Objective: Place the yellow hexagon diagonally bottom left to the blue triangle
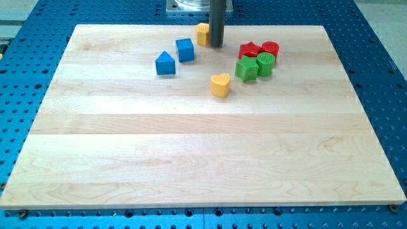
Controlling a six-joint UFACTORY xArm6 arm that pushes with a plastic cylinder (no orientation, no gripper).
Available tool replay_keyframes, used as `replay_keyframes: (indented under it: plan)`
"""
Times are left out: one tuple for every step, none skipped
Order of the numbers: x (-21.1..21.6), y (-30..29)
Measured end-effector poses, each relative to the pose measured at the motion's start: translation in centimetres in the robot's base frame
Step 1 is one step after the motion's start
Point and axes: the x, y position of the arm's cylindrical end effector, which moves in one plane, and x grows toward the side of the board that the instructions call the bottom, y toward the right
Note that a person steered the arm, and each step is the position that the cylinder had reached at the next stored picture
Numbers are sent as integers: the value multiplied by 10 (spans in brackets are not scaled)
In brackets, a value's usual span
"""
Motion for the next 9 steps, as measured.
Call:
replay_keyframes:
  plan:
    - [-16, -22]
    - [-36, -13]
    - [-42, -16]
    - [-43, -98]
    - [-4, -160]
    - [28, -171]
    - [-12, -158]
    - [10, -126]
    - [74, -158]
